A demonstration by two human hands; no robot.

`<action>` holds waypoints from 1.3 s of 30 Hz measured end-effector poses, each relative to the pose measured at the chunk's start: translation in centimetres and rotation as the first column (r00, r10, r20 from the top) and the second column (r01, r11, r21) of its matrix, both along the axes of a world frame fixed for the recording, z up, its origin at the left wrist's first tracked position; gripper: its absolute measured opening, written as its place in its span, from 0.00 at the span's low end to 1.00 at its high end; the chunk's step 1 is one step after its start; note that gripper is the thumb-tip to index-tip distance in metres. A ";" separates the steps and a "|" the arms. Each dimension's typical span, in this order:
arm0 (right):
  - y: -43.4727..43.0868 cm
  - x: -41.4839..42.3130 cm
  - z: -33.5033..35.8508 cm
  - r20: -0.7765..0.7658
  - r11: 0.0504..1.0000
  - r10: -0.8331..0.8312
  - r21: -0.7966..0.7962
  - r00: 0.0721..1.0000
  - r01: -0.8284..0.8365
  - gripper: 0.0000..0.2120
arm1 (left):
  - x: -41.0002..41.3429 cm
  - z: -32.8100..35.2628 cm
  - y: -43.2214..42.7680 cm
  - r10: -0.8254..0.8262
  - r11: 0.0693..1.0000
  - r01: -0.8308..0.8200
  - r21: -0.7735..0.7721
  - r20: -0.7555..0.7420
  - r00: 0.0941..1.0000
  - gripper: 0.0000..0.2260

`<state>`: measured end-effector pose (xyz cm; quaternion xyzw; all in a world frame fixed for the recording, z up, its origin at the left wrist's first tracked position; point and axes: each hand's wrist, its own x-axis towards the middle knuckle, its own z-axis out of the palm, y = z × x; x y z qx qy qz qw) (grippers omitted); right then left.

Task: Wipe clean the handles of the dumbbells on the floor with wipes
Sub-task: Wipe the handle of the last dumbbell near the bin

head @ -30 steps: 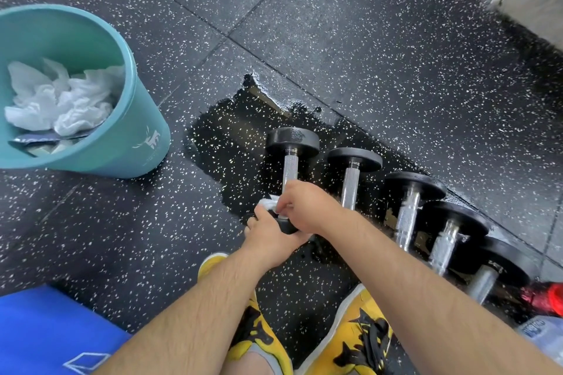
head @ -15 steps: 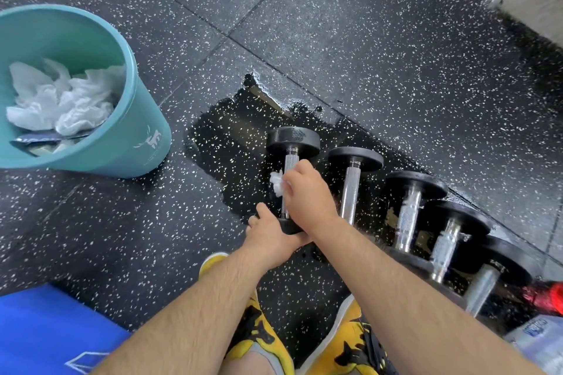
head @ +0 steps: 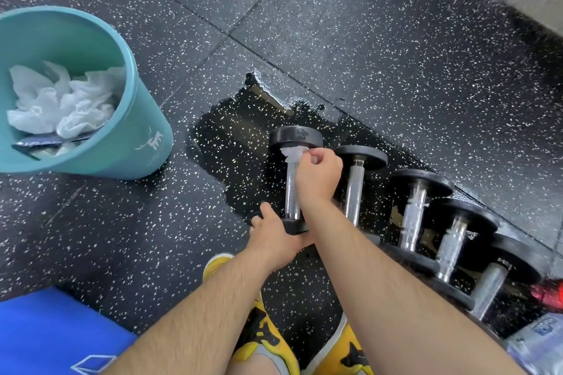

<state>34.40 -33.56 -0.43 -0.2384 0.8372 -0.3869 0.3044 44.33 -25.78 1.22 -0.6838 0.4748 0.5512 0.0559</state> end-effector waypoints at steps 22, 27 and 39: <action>-0.9 3.2 -0.7 -0.068 0.983 0.100 0.164 0.993 -0.088 0.07 | 0.3 0.1 -0.1 -0.053 0.999 0.053 0.006 0.006 0.999 0.30; -0.9 3.6 -0.6 -0.130 0.915 0.340 0.275 0.931 -0.295 0.09 | 0.3 0.0 -0.2 -0.053 0.999 0.053 0.012 0.000 0.999 0.28; -0.9 2.6 -0.6 -0.046 0.988 0.065 0.141 0.997 -0.058 0.16 | 0.2 0.2 -0.1 -0.043 0.999 0.043 0.006 -0.008 0.999 0.28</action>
